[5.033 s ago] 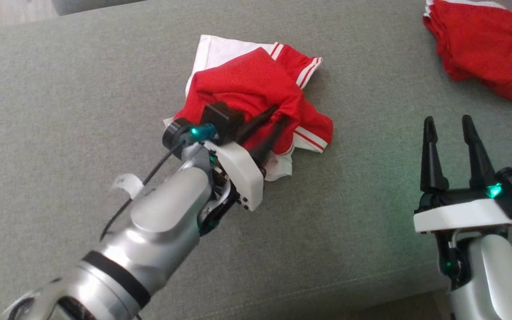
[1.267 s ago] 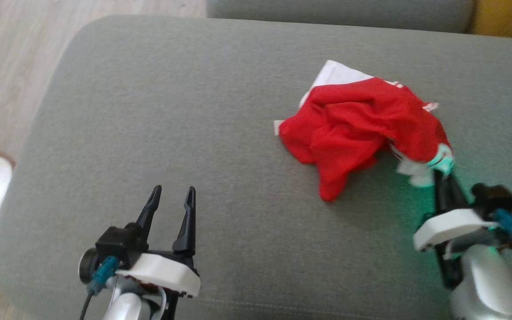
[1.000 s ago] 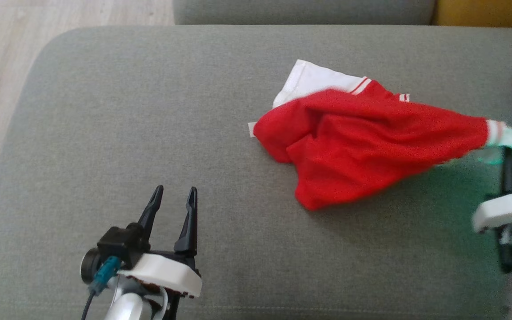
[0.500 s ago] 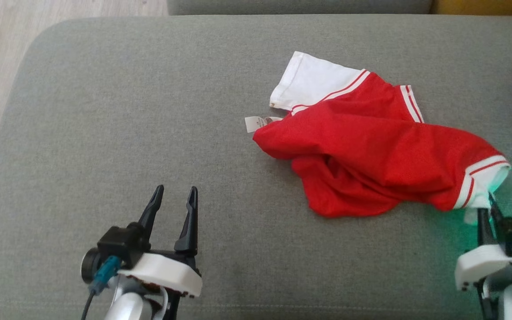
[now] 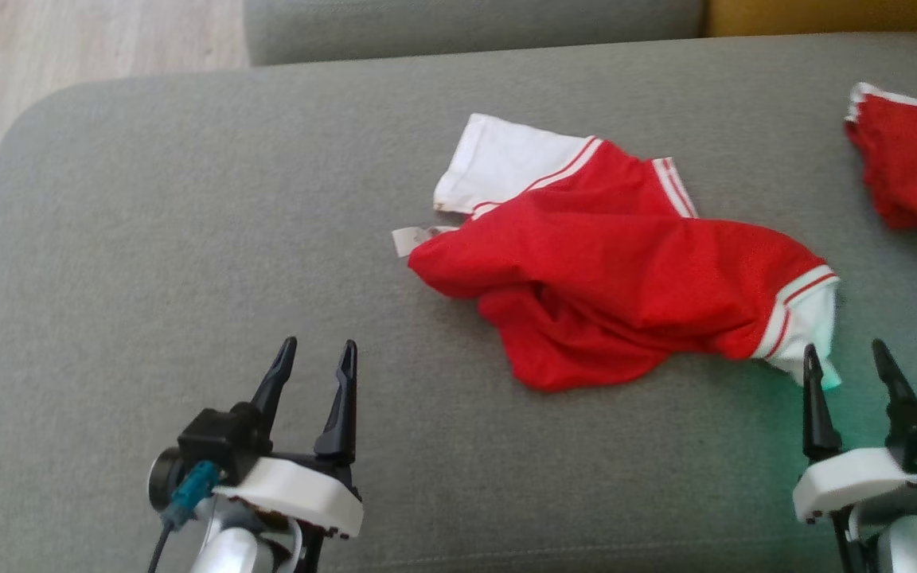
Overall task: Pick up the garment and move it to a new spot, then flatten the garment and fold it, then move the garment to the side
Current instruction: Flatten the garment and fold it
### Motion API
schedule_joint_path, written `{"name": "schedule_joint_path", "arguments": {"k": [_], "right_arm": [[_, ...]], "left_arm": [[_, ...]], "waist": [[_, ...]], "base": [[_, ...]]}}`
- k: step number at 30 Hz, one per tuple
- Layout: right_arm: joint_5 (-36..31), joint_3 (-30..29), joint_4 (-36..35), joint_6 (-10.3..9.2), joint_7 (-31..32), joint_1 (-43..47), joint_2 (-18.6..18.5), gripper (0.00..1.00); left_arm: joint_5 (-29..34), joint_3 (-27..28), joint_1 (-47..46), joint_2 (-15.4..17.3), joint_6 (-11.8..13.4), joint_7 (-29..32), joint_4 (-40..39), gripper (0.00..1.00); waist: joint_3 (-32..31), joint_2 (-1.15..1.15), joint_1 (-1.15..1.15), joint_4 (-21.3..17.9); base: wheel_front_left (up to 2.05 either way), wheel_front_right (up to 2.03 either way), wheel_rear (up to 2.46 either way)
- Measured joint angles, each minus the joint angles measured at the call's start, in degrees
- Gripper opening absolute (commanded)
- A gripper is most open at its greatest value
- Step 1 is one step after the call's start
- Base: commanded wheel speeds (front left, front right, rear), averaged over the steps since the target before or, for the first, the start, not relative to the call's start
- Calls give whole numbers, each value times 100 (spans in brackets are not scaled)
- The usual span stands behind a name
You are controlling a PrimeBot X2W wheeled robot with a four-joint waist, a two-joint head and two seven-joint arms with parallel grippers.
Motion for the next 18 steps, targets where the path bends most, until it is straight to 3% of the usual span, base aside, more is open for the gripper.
{"name": "schedule_joint_path", "arguments": {"k": [10, 18], "right_arm": [[572, 478, -650, 0, -22, 48, -1, 100], [937, 690, -875, 0, -8, 70, -1, 100]], "left_arm": [[-9, -182, 18, -2, -21, 0, 86, 100], [285, -1051, -123, 3, -441, 0, 845, 100]], "waist": [[-287, 0, 0, -158], [-238, 0, 0, -232]], "base": [[0, 0, 0], [0, 0, 0]]}}
